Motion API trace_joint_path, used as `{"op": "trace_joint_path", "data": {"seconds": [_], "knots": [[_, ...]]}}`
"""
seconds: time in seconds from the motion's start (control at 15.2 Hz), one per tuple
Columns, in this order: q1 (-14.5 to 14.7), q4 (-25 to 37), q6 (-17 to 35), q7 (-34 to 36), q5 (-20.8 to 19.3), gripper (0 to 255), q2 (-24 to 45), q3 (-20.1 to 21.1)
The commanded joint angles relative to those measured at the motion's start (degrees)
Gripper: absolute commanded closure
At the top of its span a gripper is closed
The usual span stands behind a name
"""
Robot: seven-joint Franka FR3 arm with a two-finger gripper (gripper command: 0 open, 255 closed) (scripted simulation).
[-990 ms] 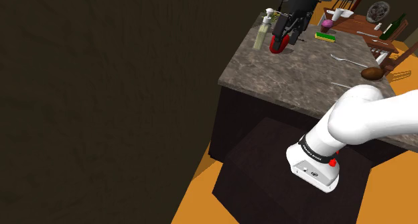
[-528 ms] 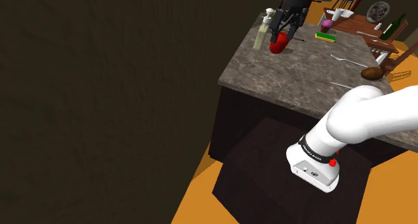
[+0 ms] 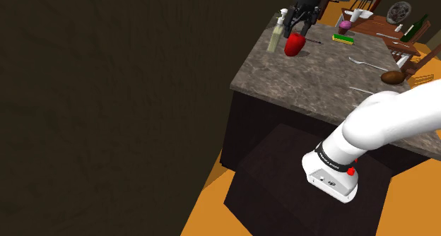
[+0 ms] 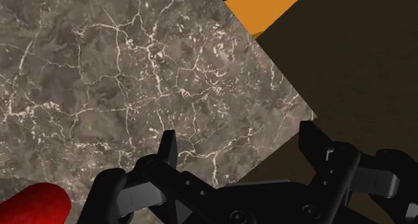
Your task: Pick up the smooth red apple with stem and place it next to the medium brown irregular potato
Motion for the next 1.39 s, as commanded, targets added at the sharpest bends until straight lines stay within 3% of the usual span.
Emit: {"op": "trace_joint_path", "data": {"seconds": [0.0,0.66,1.32], "knots": [[-0.8,2.2,1.1,-1.1,-0.4,0,3.3,-1.7],[-4.5,15.4,4.7,-7.5,1.4,0,20.3,-9.9],[-10.8,34.7,3.4,-14.7,9.0,0,40.2,-16.1]]}}
